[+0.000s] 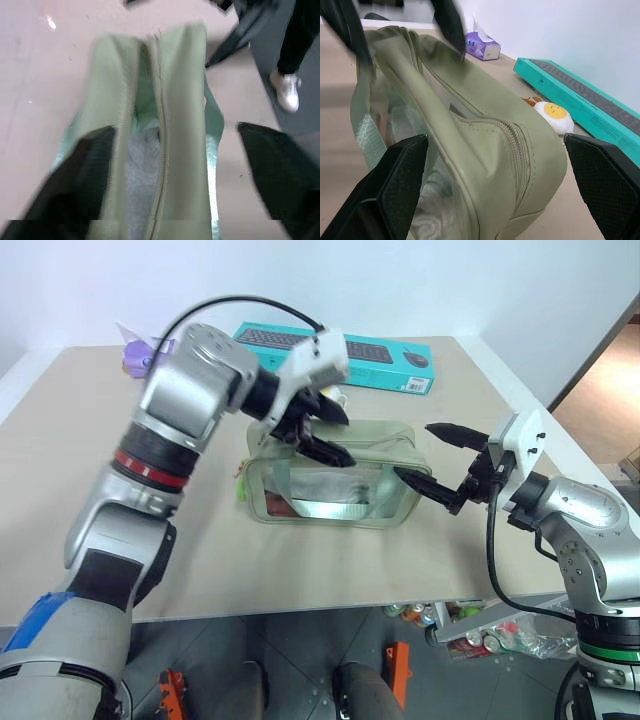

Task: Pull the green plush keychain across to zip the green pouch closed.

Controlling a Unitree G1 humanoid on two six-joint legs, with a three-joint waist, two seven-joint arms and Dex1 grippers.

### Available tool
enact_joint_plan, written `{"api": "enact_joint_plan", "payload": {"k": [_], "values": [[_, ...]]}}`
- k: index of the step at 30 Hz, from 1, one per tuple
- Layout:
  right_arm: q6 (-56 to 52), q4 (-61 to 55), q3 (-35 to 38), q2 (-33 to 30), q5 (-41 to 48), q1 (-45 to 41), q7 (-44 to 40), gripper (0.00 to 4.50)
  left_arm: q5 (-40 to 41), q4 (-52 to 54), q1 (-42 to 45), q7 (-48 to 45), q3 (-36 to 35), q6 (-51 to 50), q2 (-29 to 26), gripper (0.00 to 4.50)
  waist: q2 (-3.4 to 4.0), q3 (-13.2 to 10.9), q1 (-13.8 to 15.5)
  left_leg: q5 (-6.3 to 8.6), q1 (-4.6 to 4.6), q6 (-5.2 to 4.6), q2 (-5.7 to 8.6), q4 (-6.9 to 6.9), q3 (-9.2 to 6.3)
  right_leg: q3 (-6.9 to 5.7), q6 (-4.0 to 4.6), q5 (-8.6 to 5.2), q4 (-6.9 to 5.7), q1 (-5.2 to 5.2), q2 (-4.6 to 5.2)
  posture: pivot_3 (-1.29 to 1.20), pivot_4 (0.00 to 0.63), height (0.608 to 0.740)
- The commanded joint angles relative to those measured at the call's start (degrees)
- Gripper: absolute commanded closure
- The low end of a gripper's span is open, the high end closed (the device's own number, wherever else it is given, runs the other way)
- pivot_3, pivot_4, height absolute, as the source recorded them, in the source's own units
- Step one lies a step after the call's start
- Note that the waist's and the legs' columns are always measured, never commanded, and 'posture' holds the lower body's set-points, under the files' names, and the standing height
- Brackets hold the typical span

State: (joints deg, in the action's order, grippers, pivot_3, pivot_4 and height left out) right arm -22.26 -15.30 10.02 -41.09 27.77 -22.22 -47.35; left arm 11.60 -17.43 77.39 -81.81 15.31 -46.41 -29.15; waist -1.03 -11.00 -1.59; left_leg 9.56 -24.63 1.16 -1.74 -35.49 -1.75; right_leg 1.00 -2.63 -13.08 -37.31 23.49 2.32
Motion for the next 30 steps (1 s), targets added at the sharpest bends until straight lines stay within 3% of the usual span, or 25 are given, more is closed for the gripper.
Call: {"api": "enact_joint_plan", "payload": {"k": [1, 3, 6, 10, 15, 22, 27, 30], "values": [[1.0, -1.5, 2.1, -0.7, 0.4, 1.0, -0.2, 0.0, 5.7, 0.6, -1.2, -3.8, -6.9, 0.1, -5.8, 0.05, 0.01, 0.0, -0.2, 0.0, 0.0, 0.0, -0.01, 0.01, 0.01, 0.01, 0.0, 0.0, 0.0, 0.01, 0.0, 0.0, 0.15, 0.74], [1.0, -1.8, 2.4, -0.9, 0.6, 1.4, -0.2, 0.0, 7.6, 2.2, -5.1, -3.6, -10.2, 2.9, -8.0, 0.05, 0.07, 0.0, -0.3, 0.0, 0.03, -0.01, -0.03, 0.02, 0.01, 0.0, 0.02, -0.01, -0.01, 0.0, -0.02, 0.0, 0.15, 0.74], [0.9, -2.0, 3.0, -1.3, 0.8, 2.0, -0.3, 0.0, 8.6, 5.3, -14.7, 4.3, -17.6, 5.5, -9.7, 0.05, 0.12, 0.1, -0.3, 0.0, 0.1, 0.0, -0.03, 0.01, 0.03, 0.03, 0.03, -0.01, -0.08, -0.04, 0.0, 0.0, 0.15, 0.74], [0.7, -1.7, 3.8, -1.8, 1.2, 2.2, -0.8, 0.0, 8.9, 12.5, -29.4, 21.4, -31.0, 14.0, -5.8, 0.05, 0.05, 0.0, -0.3, 0.0, 0.26, 0.01, -0.06, -0.03, 0.13, 0.12, 0.04, 0.02, -0.14, -0.15, 0.03, 0.0, 0.15, 0.74], [-0.4, -1.2, 4.0, -3.0, 2.1, 1.7, -2.3, 0.0, 9.4, 28.7, -47.6, 32.3, -36.4, 20.0, -0.7, 0.05, -0.05, 0.0, 0.4, -0.03, 0.24, 0.05, -0.07, -0.08, 0.14, 0.13, 0.06, 0.1, -0.16, -0.16, 0.04, 0.0, 0.15, 0.74], [-1.3, 0.5, 2.1, -2.7, 2.1, 0.0, -2.9, 0.0, 11.5, 41.4, -66.7, 38.9, -34.7, 19.6, 3.0, 0.05, -0.08, 0.1, 0.5, 0.01, 0.41, 0.15, -0.09, -0.07, 0.35, 0.33, 0.03, 0.16, -0.1, -0.25, 0.05, 0.0, 0.15, 0.74], [-1.8, 2.5, 1.5, -2.8, 1.9, -0.6, -3.7, 0.0, 9.9, 42.3, -71.0, 41.0, -31.6, 23.4, 3.5, 0.05, -0.11, 0.1, 0.5, -0.13, 0.45, 0.18, -0.09, -0.12, 0.39, 0.34, 0.32, 0.22, -0.09, -0.26, 0.04, 0.0, 0.15, 0.74], [-2.7, 3.7, 1.2, -2.9, 2.0, -0.6, -4.3, 0.87, 9.8, 42.3, -71.1, 43.2, -30.2, 24.0, 4.0, 0.0, -0.11, 0.1, 0.5, -0.15, 0.45, 0.16, -0.1, -0.13, 0.41, 0.34, 0.36, 0.26, -0.08, -0.25, 0.04, 0.0, 0.15, 0.74]]}}
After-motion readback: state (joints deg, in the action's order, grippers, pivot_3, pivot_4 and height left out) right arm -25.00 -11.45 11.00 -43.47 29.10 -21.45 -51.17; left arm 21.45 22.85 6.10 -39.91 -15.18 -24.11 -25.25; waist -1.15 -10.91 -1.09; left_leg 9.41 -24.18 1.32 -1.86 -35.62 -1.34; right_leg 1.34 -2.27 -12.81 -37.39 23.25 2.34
